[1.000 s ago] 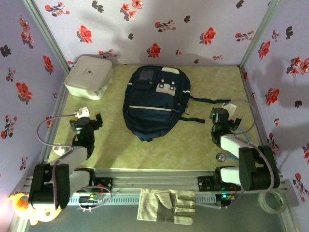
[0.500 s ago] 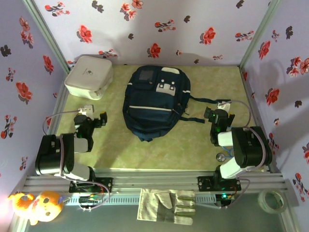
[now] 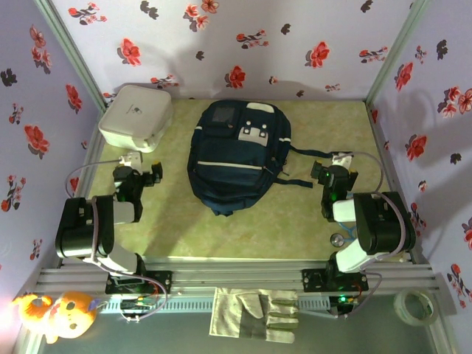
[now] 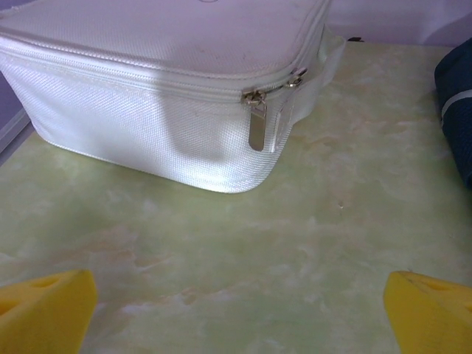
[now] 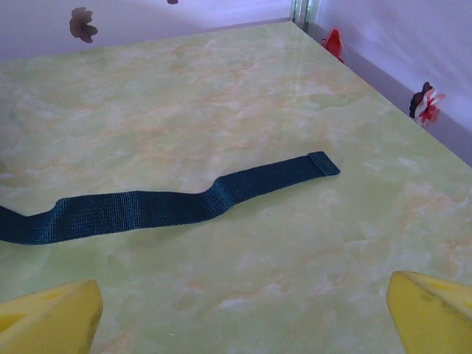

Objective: Pack books, pencil case, and school supplies into a backpack

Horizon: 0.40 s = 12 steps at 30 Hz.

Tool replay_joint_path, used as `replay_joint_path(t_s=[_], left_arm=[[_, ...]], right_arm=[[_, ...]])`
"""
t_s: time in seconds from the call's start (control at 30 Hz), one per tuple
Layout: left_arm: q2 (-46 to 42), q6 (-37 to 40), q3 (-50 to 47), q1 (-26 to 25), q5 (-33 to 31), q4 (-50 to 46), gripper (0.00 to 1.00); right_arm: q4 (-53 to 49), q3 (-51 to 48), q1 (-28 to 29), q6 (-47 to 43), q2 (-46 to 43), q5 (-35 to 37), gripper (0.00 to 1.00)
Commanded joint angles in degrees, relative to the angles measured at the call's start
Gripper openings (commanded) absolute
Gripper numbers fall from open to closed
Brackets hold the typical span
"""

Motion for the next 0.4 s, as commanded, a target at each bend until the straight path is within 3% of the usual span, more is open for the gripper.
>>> replay_joint_path(t_s=[0.0,0.37], left_arm=[[0.5,1.6,1.5,-0.6,-0.2,-1.2,1.0],[0.5,2.0,2.2,-0.6,0.0,-2.2,1.0]], right_arm=[[0.9,1.2,-0.5,0.0,0.4,-0.5,0.99],[1.0,1.1,-0.5,0.0,0.4,-0.5,0.99]])
